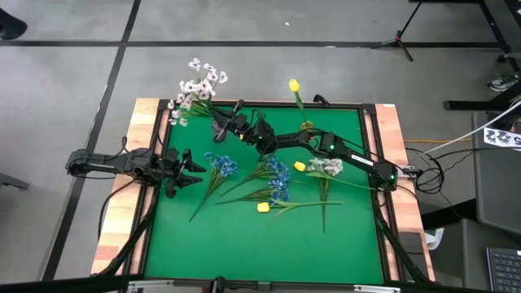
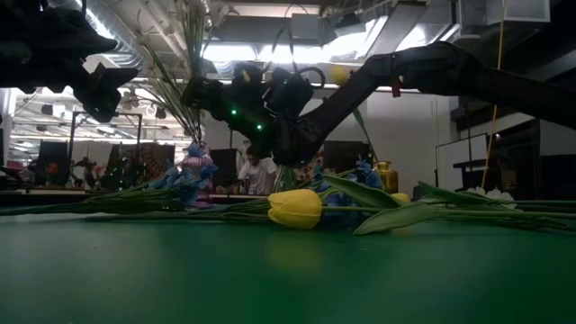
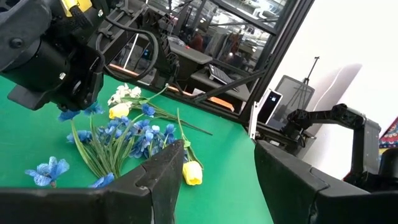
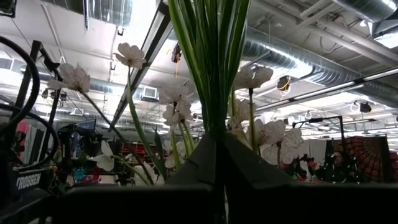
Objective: Sort flowers into vase by color
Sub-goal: Put the left white flower into the violet vase
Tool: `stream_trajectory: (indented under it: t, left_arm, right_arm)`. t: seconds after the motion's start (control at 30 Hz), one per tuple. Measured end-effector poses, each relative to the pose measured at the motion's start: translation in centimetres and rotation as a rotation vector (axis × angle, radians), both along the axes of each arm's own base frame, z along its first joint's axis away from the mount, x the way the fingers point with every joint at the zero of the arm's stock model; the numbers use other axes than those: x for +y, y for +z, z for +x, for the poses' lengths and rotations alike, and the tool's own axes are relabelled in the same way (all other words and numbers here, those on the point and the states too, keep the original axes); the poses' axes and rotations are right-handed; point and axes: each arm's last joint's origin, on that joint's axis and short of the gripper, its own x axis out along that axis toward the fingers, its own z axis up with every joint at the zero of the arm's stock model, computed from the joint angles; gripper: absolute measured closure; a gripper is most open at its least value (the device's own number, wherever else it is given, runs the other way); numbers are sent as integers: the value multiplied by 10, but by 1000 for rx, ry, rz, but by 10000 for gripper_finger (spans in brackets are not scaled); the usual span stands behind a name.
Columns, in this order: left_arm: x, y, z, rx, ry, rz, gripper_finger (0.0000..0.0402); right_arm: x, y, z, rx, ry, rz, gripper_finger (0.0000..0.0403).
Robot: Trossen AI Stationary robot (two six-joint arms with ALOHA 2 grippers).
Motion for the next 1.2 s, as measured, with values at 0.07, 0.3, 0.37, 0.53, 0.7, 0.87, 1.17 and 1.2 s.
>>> stream_trajectory:
  t: [0.07,0.3,0.37,0.53,0.7,0.87,1.17,1.2]
  left_arm:
    - [0,0,0,0,0,0,207]
    - [0,0,0,0,0,-4,208]
    - [0,0,0,0,0,-1,208]
    - [0,0,0,0,0,0,208]
    - [0,0,0,0,0,0,208]
    - [0,0,0,0,0,0,208]
    - [0,0,0,0,0,0,208]
    - [0,0,0,0,0,1,208]
  right_arm:
    - [0,0,0,0,-1,-1,394]
    - [0,-1,0,-8,-6,3,394]
    - [-1,-2,0,-3,-7,5,393]
    - [-1,-2,0,1,-10,2,392]
    - [-2,-2,0,5,-18,-5,392]
    - [-4,-2,-1,6,-16,-10,391]
    - [-4,-2,-1,6,-14,-10,391]
    - [-4,-2,-1,6,-14,-11,391]
